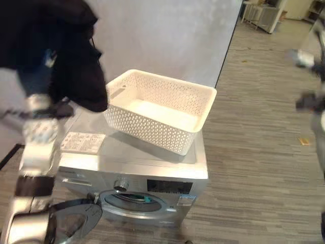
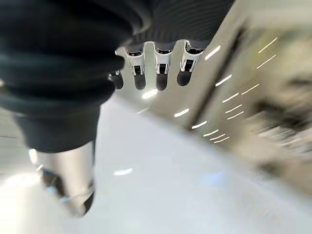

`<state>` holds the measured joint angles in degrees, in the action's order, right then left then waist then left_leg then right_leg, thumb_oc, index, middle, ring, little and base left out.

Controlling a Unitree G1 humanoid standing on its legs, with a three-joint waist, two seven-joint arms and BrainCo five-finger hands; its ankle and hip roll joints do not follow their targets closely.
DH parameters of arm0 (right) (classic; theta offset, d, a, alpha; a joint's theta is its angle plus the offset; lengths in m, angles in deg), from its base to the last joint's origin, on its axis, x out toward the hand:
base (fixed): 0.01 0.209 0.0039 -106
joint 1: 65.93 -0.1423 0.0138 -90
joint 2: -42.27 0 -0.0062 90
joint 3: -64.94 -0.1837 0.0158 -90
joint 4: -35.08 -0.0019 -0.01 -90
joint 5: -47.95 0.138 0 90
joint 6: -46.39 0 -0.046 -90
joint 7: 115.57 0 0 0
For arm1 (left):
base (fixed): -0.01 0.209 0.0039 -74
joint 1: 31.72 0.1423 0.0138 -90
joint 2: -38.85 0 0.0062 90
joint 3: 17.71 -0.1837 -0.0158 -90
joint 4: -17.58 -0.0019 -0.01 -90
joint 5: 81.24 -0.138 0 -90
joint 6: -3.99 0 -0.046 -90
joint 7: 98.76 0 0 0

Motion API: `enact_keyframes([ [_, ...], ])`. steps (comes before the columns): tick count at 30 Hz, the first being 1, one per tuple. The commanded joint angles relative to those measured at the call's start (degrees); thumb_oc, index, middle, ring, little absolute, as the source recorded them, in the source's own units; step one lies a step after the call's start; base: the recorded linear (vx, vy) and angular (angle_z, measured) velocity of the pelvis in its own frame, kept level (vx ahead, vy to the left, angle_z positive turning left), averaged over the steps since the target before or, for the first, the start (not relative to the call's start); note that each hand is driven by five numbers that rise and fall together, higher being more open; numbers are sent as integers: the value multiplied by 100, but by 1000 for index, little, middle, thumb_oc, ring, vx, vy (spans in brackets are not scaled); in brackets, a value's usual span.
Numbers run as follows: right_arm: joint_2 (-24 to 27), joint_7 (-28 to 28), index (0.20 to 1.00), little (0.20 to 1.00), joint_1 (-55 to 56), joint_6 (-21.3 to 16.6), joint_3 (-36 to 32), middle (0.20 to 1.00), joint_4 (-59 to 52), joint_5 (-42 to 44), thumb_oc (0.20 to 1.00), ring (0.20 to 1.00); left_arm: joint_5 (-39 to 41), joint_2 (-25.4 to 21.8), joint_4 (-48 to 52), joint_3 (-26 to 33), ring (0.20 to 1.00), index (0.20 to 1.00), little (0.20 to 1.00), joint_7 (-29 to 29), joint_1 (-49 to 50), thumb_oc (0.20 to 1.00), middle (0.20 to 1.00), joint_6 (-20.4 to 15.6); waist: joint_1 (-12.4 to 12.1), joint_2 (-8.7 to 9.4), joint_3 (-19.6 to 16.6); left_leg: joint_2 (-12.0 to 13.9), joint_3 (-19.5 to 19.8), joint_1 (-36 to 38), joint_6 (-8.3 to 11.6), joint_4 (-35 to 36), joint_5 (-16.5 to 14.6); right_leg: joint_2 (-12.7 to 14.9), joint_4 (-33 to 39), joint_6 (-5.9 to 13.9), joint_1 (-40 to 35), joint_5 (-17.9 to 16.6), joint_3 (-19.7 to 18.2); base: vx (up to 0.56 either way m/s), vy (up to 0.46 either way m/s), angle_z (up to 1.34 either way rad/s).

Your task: Grab the laundry basket,head to the washer,open it,put in the laundry and shut it.

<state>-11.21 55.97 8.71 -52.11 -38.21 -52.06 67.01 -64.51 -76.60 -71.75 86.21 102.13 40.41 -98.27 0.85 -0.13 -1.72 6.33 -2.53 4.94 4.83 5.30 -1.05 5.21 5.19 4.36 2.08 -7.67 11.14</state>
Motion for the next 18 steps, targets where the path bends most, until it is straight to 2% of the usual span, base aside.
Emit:
enact_keyframes([
  [1,139,58,1000,1000,567,70,-559,1000,110,-743,1000,1000,-506,-418,342,423,200,200,200,-32,199,200,200,-258,-59,128,-274,-208,-79,-105,-249,-30,-224,470,-19,474,-425,529,126,15,76,-2],
  [2,-151,77,1000,1000,1407,205,-1078,1000,253,-1062,1000,1000,-829,-373,643,1031,200,200,200,-2,762,200,200,-263,-73,147,-272,-250,-56,-135,-270,-30,-235,507,-20,485,-430,523,172,40,34,-4],
  [3,-160,80,1000,1000,1437,211,-1092,1000,232,-1065,1000,1000,-831,-364,664,1031,200,200,200,-3,780,200,200,-252,-74,148,-285,-250,-52,-133,-270,-30,-243,507,-20,487,-434,532,177,12,60,7],
  [4,-554,90,1000,1000,1953,361,-1318,1000,466,-1329,1000,1000,-1158,-307,812,1478,200,200,200,71,1099,200,200,-252,-101,158,-257,-288,-15,-159,-295,-30,-260,547,-26,498,-432,517,212,2,46,4],
  [6,-1046,94,1000,1000,2428,512,-1408,1000,748,-1531,1000,1000,-1418,-311,898,1848,200,200,200,183,1335,200,200,-239,-128,178,-257,-328,29,-166,-317,-30,-315,594,-42,522,-463,542,273,6,57,5],
  [8,-1430,119,1000,1000,2717,635,-1380,1000,1224,-1565,1000,1000,-1603,-289,902,2049,200,200,200,260,1509,200,200,-240,-166,222,-229,-392,71,-212,-345,-30,-282,654,-44,520,-449,489,330,-17,42,10],
  [9,-1439,118,1000,1000,2713,616,-1358,1000,1253,-1570,1000,1000,-1615,-292,923,2056,200,200,200,260,1540,200,200,-239,-154,241,-244,-397,77,-211,-348,-30,-282,659,-40,523,-454,489,336,3,33,11],
  [12,-2008,214,1000,1000,3170,845,-1200,1000,1965,-1790,1000,1000,-1669,89,1253,2353,200,200,200,98,2104,200,200,-272,-228,312,-209,-464,164,-239,-381,-30,-289,721,-64,520,-478,493,436,8,34,13],
  [13,-2354,261,1000,1000,3171,908,-901,1000,2766,-1719,1000,1000,-1661,366,1361,2258,200,200,200,-5,2339,200,200,-315,-333,336,-157,-485,218,-249,-397,-30,-319,744,-104,527,-485,517,494,-3,40,24],
  [14,-2338,251,1000,1000,3135,864,-870,1000,2835,-1707,1000,1000,-1663,374,1383,2276,200,200,200,-10,2359,200,200,-310,-320,347,-157,-498,216,-265,-402,-30,-285,757,-105,522,-469,494,496,-3,58,22],
  [15,-2684,309,1000,1000,2980,862,-476,1000,3825,-1465,1000,1000,-1516,782,1505,1997,200,200,200,-209,2668,200,200,-355,-423,381,-89,-528,280,-266,-434,-30,-313,794,-165,528,-474,514,567,-29,36,13],
  [16,-2670,308,1000,1000,2959,835,-459,1000,3867,-1450,1000,1000,-1510,791,1521,2010,200,200,200,-217,2682,200,200,-352,-414,388,-89,-541,280,-282,-440,-30,-278,807,-163,524,-460,488,569,-16,56,21],
  [17,-2860,390,1000,1000,2881,809,-285,1000,4301,-1250,1000,1000,-1312,994,1543,1812,200,200,200,-363,2788,200,200,-368,-445,400,-59,-560,301,-286,-455,-30,-275,826,-182,527,-456,481,591,-14,69,22],
  [18,-3278,624,1000,1000,2715,794,56,1000,5289,-835,1000,1000,-952,1332,1497,1245,200,200,200,-782,3046,200,200,-325,-536,420,13,-606,354,-268,-497,-30,-311,854,-207,542,-479,495,611,-24,92,21],
])
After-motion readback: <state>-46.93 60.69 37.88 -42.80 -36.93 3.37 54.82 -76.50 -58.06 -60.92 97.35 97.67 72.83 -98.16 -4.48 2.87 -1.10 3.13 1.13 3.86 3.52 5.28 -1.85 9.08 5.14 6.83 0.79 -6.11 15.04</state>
